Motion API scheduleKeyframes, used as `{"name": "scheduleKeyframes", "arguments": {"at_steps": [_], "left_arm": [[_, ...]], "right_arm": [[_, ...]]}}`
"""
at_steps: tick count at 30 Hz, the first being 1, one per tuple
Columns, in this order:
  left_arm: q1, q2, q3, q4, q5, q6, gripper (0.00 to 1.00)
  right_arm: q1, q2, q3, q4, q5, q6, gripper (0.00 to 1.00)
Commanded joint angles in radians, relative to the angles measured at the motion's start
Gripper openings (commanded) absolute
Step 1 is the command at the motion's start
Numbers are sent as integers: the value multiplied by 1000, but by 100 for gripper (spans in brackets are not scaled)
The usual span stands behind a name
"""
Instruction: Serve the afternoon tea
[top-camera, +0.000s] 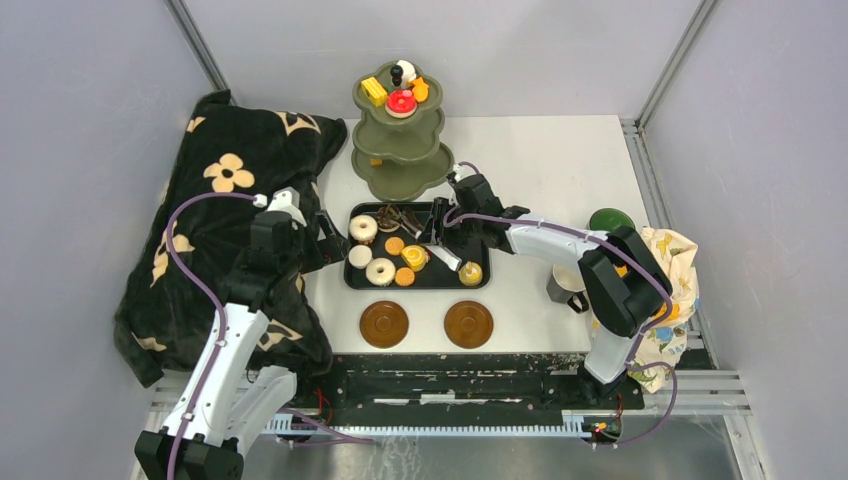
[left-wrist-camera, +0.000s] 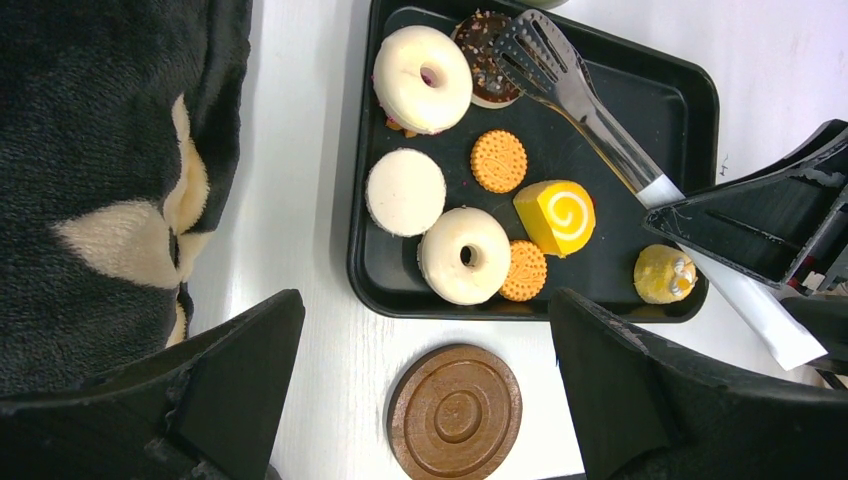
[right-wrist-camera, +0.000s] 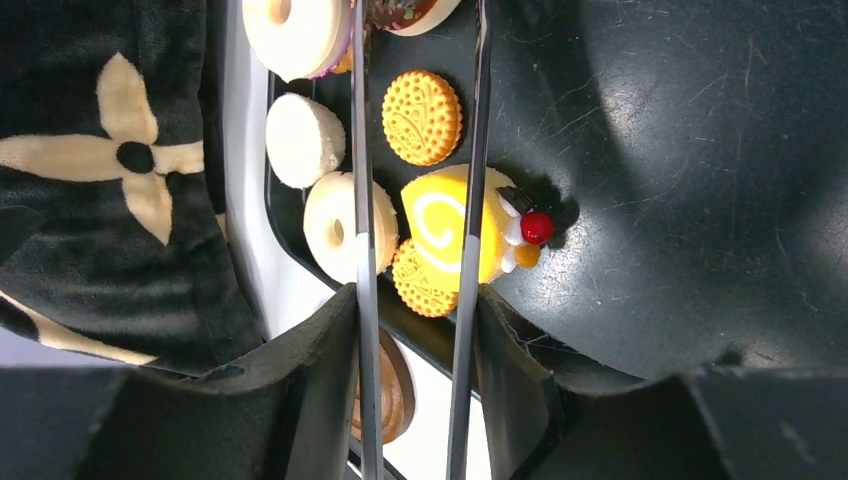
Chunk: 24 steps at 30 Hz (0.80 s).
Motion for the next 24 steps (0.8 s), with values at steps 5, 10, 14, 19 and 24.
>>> {"name": "scheduleKeyframes", "arguments": {"at_steps": [5, 10, 14, 19, 24], "left_arm": [[-3, -15, 5, 27, 3, 19, 99], [-3, -11, 7, 28, 2, 22, 99], [-4, -10, 10, 25, 1, 22, 99], [-4, -5, 15, 27, 1, 23, 99], [-3, 6, 26, 28, 2, 27, 99]], "right_arm": [[-2, -28, 41, 73, -27, 13, 31], [-3, -80, 13, 38, -3, -10, 20], [-4, -148, -22, -6, 49, -43, 15], [-21, -241, -67, -54, 82, -75, 11], [-48, -329, -96, -69, 78, -80, 8]]}}
